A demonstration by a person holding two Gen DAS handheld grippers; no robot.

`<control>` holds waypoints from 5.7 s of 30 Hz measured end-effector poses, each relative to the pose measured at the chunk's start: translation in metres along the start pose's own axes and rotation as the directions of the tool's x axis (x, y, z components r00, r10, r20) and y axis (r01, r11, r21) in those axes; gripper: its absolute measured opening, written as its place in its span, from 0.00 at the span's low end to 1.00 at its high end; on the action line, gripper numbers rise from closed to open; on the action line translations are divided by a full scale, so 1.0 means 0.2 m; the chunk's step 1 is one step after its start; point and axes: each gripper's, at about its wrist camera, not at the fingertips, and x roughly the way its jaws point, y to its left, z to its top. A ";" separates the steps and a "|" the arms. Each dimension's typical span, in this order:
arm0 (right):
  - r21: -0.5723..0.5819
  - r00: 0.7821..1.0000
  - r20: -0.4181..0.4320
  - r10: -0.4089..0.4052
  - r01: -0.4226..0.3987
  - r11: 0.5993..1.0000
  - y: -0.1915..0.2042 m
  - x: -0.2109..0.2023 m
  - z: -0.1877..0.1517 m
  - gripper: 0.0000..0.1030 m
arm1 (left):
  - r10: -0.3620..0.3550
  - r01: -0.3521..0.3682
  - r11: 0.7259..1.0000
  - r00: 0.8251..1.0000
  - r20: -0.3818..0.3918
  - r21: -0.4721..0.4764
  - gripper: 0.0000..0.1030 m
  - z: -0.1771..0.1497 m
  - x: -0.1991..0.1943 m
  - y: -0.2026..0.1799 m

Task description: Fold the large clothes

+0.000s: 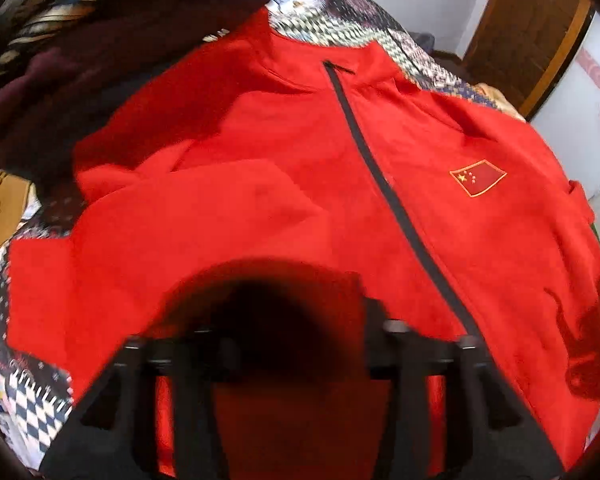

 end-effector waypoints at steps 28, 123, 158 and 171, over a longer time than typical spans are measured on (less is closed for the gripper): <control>-0.080 0.999 -0.002 0.050 -0.050 0.996 0.26 0.05 0.12 1.00 | 0.012 0.066 0.810 0.992 0.128 -0.583 0.65 -0.37 -0.28 1.11; 0.407 0.974 0.210 0.082 -0.163 0.899 -0.50 0.04 0.35 0.05 | 0.391 -0.340 0.888 0.912 0.121 -0.308 0.82 -0.05 -0.20 0.88; 0.343 0.990 0.036 0.136 -0.140 0.929 -0.41 0.30 0.19 0.08 | 0.379 -0.345 0.864 0.925 0.023 -0.367 0.93 -0.26 -0.03 0.93; 0.422 0.978 -0.080 0.192 -0.142 0.896 -0.43 0.32 -0.13 0.09 | 0.364 -0.302 0.820 0.931 0.036 -0.487 0.95 -0.34 -0.03 1.01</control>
